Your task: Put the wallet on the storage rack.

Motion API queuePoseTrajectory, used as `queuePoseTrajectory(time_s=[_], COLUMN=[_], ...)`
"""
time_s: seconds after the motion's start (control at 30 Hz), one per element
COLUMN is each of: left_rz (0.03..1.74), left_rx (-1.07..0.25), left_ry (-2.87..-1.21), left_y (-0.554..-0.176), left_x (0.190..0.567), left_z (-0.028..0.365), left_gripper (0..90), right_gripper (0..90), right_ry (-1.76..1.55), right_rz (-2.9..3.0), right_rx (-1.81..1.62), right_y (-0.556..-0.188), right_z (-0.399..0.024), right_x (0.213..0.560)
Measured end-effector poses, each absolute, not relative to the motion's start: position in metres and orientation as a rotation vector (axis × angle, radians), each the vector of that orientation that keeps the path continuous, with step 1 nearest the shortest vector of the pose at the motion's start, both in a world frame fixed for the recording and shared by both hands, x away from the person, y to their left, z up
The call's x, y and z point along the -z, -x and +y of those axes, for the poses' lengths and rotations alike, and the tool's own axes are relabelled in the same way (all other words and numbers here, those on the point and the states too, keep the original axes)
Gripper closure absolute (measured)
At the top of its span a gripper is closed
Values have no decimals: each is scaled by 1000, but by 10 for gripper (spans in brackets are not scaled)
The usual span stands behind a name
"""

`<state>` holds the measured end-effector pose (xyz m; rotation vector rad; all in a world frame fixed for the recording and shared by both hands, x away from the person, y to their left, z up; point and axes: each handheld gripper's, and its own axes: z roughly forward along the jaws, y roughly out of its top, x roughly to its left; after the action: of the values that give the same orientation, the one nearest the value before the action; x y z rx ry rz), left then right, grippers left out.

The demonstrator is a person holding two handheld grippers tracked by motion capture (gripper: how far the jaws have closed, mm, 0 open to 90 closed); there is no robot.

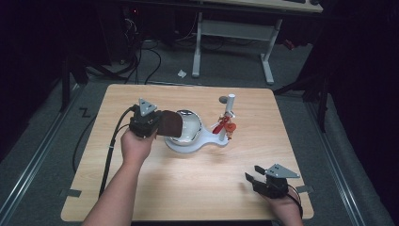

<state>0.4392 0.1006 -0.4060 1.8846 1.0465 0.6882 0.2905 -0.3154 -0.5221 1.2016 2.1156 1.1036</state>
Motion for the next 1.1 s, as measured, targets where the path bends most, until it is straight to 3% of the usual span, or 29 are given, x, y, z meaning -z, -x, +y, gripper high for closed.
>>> queuePoseTrajectory(time_s=[0.87, 1.1], left_rz=[1094, 1098], left_rx=[-688, -653], left_ry=[-1899, -1856], left_y=[-452, -453], left_x=[428, 430], left_z=[60, 63], left_gripper=[845, 741], right_gripper=[477, 472], right_ry=[-1186, -1185], right_rz=[2132, 2133], right_rx=[-1114, -1109], right_y=[-289, -289], right_z=[-313, -311], right_x=[521, 521])
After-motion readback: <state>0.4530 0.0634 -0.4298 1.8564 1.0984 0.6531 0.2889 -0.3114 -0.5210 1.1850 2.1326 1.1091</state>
